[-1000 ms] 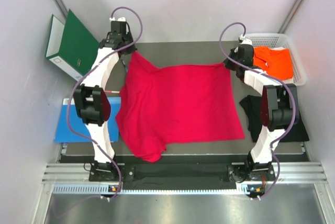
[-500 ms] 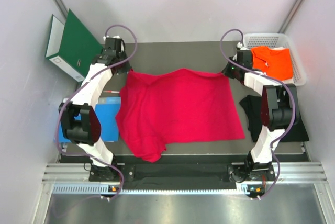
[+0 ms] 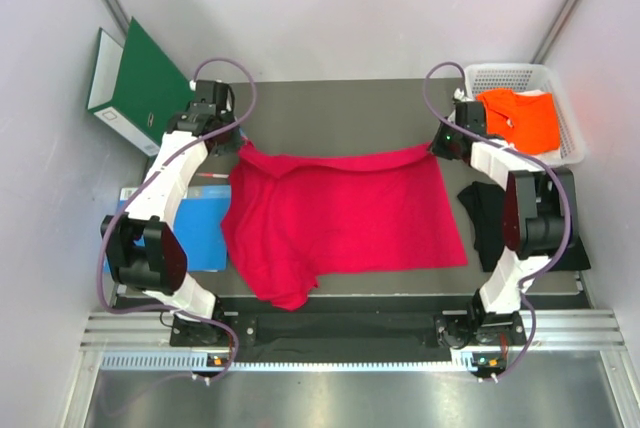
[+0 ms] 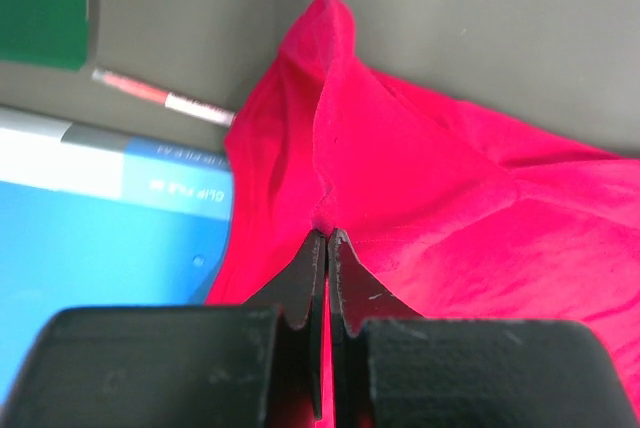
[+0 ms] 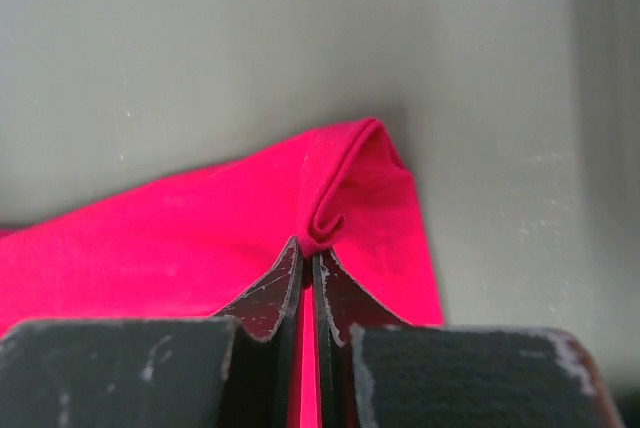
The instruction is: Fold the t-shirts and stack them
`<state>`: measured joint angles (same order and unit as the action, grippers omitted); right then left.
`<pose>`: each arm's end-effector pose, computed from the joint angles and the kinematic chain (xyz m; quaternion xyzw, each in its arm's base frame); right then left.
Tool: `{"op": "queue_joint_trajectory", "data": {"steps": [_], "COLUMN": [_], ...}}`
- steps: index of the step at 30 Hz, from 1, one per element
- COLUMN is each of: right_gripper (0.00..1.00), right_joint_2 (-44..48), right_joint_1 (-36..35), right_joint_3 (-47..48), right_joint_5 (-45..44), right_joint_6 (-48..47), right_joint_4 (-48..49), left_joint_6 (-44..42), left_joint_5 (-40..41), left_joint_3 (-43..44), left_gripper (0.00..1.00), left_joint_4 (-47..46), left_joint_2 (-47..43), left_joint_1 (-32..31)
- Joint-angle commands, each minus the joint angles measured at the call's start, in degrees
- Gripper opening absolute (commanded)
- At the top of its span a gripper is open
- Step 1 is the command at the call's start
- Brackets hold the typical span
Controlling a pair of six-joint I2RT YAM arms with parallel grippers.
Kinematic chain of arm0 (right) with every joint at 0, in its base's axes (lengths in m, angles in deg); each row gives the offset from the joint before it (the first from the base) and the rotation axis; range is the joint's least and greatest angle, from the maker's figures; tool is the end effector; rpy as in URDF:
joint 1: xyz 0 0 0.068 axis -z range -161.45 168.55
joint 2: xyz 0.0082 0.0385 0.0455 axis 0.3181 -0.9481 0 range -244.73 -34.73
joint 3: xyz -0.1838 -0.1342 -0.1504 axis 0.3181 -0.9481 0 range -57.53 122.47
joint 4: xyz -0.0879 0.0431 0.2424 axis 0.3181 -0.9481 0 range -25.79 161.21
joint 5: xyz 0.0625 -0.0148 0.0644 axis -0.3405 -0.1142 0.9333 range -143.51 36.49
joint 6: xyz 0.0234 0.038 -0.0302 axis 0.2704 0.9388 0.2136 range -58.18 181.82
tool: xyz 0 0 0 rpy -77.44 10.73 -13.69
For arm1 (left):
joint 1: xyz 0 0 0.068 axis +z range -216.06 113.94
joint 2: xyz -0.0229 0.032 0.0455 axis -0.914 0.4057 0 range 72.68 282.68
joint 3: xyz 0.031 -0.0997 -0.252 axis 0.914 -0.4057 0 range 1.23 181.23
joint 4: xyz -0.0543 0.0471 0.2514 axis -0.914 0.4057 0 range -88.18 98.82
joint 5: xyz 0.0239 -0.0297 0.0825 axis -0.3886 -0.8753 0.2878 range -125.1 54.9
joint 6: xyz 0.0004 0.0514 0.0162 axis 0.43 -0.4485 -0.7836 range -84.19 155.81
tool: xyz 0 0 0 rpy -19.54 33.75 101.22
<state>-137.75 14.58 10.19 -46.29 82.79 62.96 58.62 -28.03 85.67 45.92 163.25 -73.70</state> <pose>0.3921 0.0317 0.2028 0.1110 0.9107 0.1415 0.3718 0.3400 -0.0411 0.3270 -0.1447 0.9276 -0.0332 0.3428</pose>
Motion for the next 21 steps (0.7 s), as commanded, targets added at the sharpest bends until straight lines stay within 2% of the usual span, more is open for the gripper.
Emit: {"op": "queue_joint_trajectory", "data": {"steps": [1,7,15,21], "right_gripper": [0.00,0.00,0.00,0.02], "right_joint_2": [4.23,6.34,9.94,6.53], "right_joint_1": [0.98,1.33,1.33,1.24], "right_joint_3": [-1.80,-3.91,-8.13,-8.58], "right_joint_5": [-2.39,-1.33,-2.92,-3.71], "right_joint_6": [-1.90,-2.25,-3.30,-3.31], "right_joint_4": [-1.42,-2.20,-4.84,-6.51], "left_joint_6": [0.40,-0.13,-0.04,0.39], "left_joint_5": [2.68,4.62,3.39,-0.99], "left_joint_3": [-1.21,-1.83,-2.62,-3.05], "left_gripper": [0.00,0.00,0.00,0.00], "left_joint_4": [3.09,5.30,8.28,11.00], "left_joint_2": [-3.73,-3.64,-2.68,-3.02], "left_joint_1": [0.17,0.26,0.26,0.26]}}
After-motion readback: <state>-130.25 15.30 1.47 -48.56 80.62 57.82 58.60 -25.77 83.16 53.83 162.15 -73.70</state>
